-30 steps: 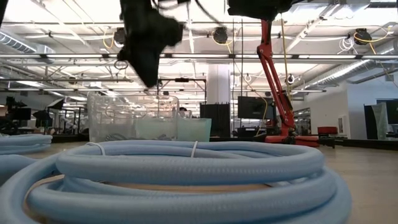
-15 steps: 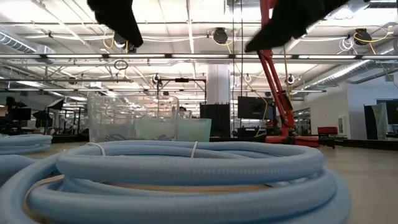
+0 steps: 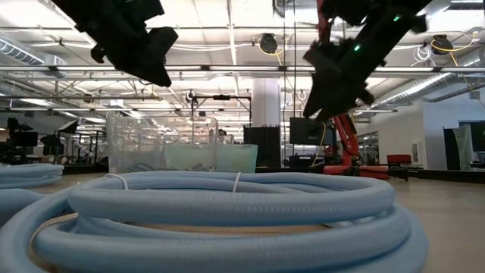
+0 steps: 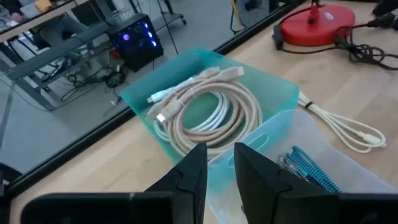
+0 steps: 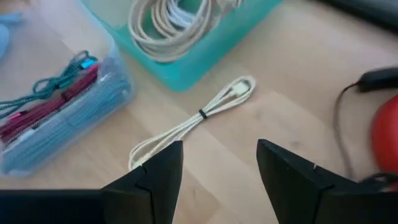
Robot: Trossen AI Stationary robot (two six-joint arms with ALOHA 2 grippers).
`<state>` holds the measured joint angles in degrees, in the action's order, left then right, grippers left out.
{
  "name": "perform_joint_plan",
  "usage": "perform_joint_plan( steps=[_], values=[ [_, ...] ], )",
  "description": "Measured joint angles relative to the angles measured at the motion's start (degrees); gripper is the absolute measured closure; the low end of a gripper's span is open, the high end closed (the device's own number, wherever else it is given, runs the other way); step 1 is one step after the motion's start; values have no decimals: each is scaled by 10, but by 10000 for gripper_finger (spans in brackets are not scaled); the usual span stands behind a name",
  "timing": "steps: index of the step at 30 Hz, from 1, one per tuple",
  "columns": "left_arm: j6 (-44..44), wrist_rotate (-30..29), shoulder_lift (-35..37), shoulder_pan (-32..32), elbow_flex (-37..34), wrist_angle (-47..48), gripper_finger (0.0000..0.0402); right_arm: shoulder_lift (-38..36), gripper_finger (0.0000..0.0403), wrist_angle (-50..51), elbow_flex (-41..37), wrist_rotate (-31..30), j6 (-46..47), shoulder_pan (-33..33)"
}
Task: Pick & Place USB Port
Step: Put the light brown tied USB cable into the blue bin
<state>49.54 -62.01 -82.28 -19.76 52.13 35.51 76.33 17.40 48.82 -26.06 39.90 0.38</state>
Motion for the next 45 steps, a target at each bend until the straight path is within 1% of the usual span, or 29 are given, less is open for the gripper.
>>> perform_joint_plan(
  steps=[7, 11, 14, 20, 24, 32, 35, 37, 39, 42, 45],
  values=[
    [-4, 0, 0, -18, -3, 2, 316, 90, 206, -131, 1, 164, 5, -89],
    [-9, -5, 0, -33, -3, 2, 316, 137, 206, -100, 11, 217, 16, -119],
    [-10, -15, 0, -45, -3, 2, 316, 161, 206, -90, 23, 232, 16, -126],
    [-13, -39, 0, -58, -3, 2, 316, 183, 206, -97, 67, 231, -4, -123],
    [-12, -41, 0, -60, -3, 2, 316, 190, 206, -95, 86, 230, -17, -123],
    [-10, -41, 0, -60, -3, -2, 316, 206, 206, -86, 89, 231, -18, -135],
    [-11, -40, 0, -61, -3, -5, 316, 221, 206, -106, 90, 230, -18, -139],
    [-13, -40, 0, -63, -3, -11, 316, 228, 206, -97, 88, 230, -18, -142],
    [-16, -40, 0, -66, -2, -13, 316, 246, 206, -125, 90, 231, -17, -143],
    [-18, -41, 0, -70, -2, -15, 316, 268, 206, -132, 88, 237, -17, -143],
    [-18, -40, 0, -71, -2, -15, 316, 286, 206, -159, 89, 244, -18, -144]
  ],
)
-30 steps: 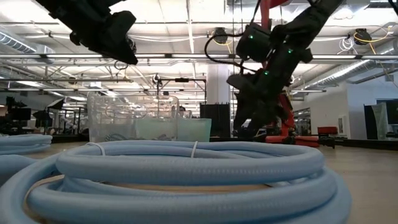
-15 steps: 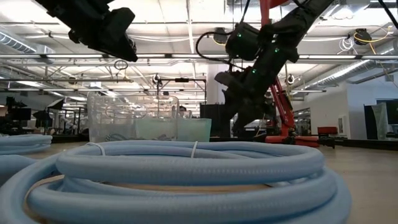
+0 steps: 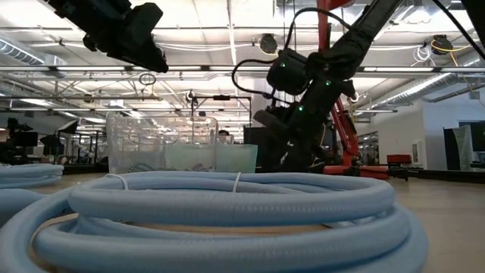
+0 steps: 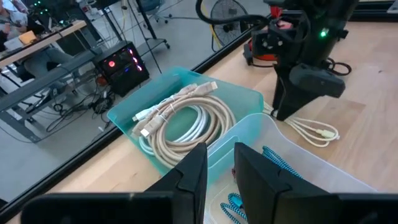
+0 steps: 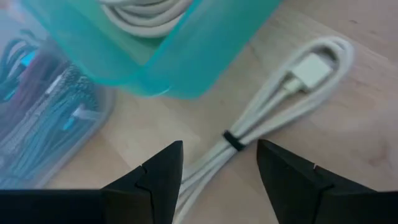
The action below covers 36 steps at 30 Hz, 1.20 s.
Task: Pick & Place USB Port
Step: Put the light brown tied USB cable into the blue bin
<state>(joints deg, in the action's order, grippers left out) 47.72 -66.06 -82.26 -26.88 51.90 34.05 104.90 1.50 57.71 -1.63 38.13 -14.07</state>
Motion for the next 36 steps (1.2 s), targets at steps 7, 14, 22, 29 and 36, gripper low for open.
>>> perform_joint_plan(
  steps=[7, 14, 22, 29, 36],
  values=[
    [0, 0, 0, -3, 0, 0, 316, 1, 231, 38, 0, -34, -7, -1],
    [0, 0, 0, -7, 0, -8, 316, 28, 353, 32, 2, -56, -13, -1],
    [-2, 0, 0, -13, 0, -9, 316, 27, 397, 54, 2, -62, -34, 14],
    [-3, 0, 0, -14, 0, -9, 316, -68, 401, 149, -4, -94, -38, 62],
    [1, 0, 0, -16, 0, -8, 316, -163, 402, 156, -2, -131, -13, 133]
  ],
)
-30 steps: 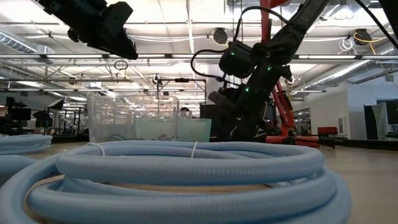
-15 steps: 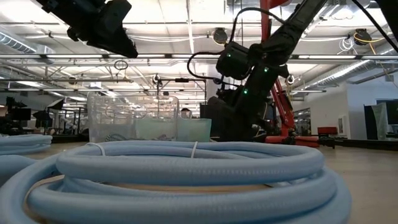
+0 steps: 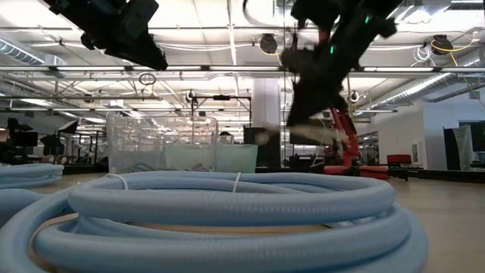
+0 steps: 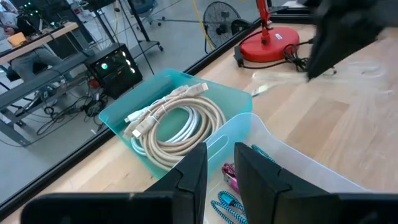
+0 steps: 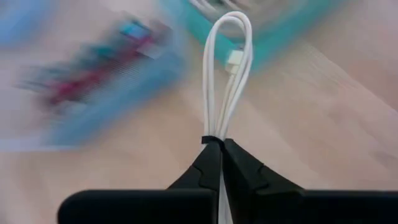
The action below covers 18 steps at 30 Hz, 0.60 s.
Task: Pick & Place USB Port
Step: Put the light brown tied USB cable into the blue bin
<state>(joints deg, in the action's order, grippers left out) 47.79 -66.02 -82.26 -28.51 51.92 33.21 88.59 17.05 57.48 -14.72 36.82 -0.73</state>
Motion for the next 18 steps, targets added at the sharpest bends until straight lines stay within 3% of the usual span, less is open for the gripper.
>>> perform_joint_plan(
  steps=[5, 10, 14, 18],
  values=[
    [4, 0, 0, -1, 0, 0, 316, -20, 402, -112, 1, 45, -21, 35],
    [35, -8, 0, -1, 0, 13, 316, -5, 402, -241, 1, 104, -98, 56],
    [154, -65, 0, -6, 0, 101, 318, -7, 403, -290, 1, 72, -154, 68],
    [285, -135, 0, -25, -24, 195, 350, -8, 403, -328, 1, 25, -208, 80]
  ],
)
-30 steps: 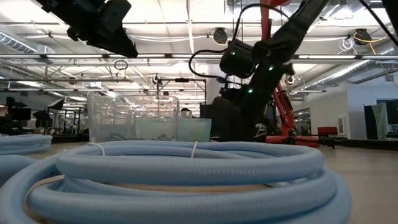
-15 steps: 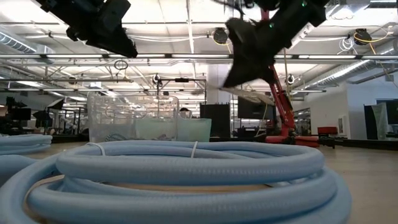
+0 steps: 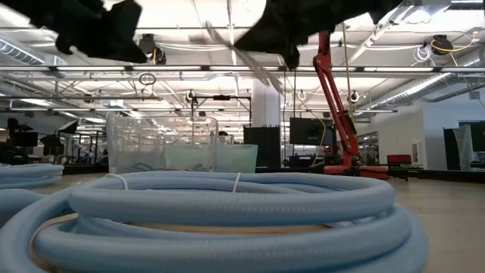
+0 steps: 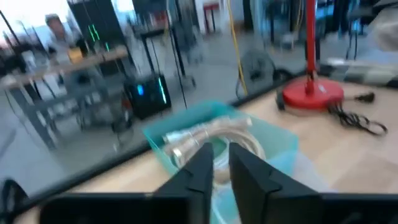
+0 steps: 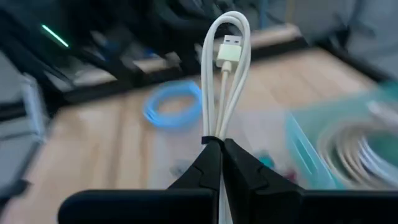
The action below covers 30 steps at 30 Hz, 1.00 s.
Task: Pick & Place USB Port
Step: Put the light brown tied USB cable into the blue bin
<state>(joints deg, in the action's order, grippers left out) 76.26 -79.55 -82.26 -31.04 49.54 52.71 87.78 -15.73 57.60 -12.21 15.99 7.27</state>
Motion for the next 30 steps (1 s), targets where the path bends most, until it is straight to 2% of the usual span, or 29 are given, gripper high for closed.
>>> perform_joint_plan(
  steps=[4, 10, 18, 21, 24, 26, 28, 30],
  values=[
    [86, -76, 15, -28, -69, 24, 395, -2, 403, -60, 0, 3, -39, 7],
    [189, -103, 80, -86, -143, 65, 399, -2, 403, -124, 0, 3, -121, 11],
    [121, -106, 161, -165, -145, 70, 400, -2, 403, -149, 0, 8, -185, -7],
    [77, -93, 183, -183, -133, 67, 400, -2, 403, -149, 0, 51, -187, -15],
    [-53, -55, 196, -190, -106, 4, 401, -1, 403, -146, 0, 93, -186, -20],
    [-213, 2, 205, -181, -86, -101, 401, -1, 403, -140, 0, 98, -191, -21],
    [-426, 95, 212, -151, -80, -265, 401, -1, 403, -137, 0, 110, -200, -21],
    [-627, 220, 212, -110, -82, -452, 401, -1, 403, -135, 0, 112, -200, -19]
  ],
)
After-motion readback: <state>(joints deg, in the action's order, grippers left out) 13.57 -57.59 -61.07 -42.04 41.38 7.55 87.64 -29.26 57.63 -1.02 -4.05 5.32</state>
